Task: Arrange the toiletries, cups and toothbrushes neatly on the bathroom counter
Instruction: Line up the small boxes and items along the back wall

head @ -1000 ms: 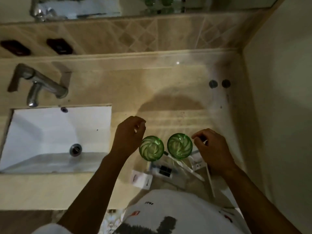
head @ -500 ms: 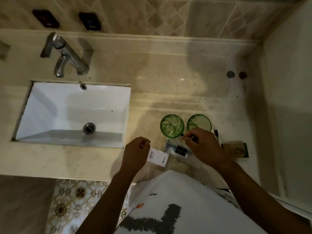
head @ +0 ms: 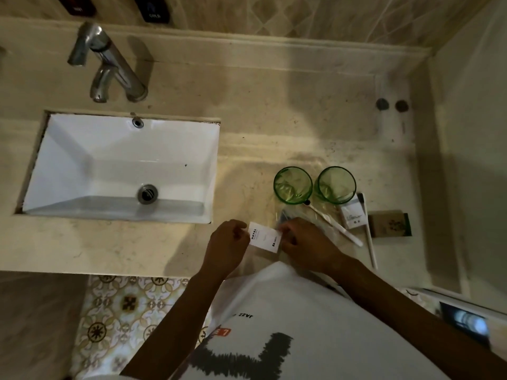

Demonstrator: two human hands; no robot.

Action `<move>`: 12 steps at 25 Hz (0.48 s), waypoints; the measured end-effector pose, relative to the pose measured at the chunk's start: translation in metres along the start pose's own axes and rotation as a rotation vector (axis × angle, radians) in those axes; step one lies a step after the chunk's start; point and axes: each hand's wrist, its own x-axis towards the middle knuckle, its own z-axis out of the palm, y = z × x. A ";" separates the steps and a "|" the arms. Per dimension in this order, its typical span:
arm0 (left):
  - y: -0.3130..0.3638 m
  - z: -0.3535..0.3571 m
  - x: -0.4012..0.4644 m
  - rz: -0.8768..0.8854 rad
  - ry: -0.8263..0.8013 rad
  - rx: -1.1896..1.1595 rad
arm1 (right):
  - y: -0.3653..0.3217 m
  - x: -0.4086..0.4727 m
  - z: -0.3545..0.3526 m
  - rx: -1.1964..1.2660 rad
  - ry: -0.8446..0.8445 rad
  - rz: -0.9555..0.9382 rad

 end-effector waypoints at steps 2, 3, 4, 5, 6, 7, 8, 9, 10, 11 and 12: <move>0.001 0.001 0.000 0.010 -0.016 0.006 | -0.007 0.002 0.007 0.020 -0.007 0.011; 0.001 0.001 0.000 0.013 -0.019 0.002 | -0.011 0.003 0.010 0.038 0.002 0.019; -0.001 0.000 0.000 0.008 -0.014 -0.013 | -0.012 0.003 0.014 0.061 0.014 0.031; -0.002 -0.001 0.001 -0.008 -0.005 -0.045 | -0.014 0.002 0.017 0.092 0.029 0.043; -0.002 -0.003 0.001 -0.029 0.009 -0.098 | -0.015 0.001 0.019 0.134 0.049 0.060; -0.002 -0.006 0.002 -0.051 0.028 -0.166 | -0.017 0.001 0.019 0.181 0.069 0.075; -0.001 -0.010 0.002 -0.071 0.050 -0.228 | -0.019 0.001 0.019 0.227 0.086 0.080; 0.001 -0.015 0.001 -0.087 0.074 -0.277 | -0.022 0.001 0.018 0.262 0.096 0.075; 0.005 -0.021 0.000 -0.096 0.092 -0.326 | -0.025 0.001 0.016 0.283 0.102 0.061; 0.008 -0.028 0.000 -0.111 0.101 -0.401 | -0.029 0.002 0.014 0.298 0.106 0.042; 0.012 -0.034 -0.001 -0.132 0.105 -0.512 | -0.032 0.002 0.013 0.322 0.106 0.029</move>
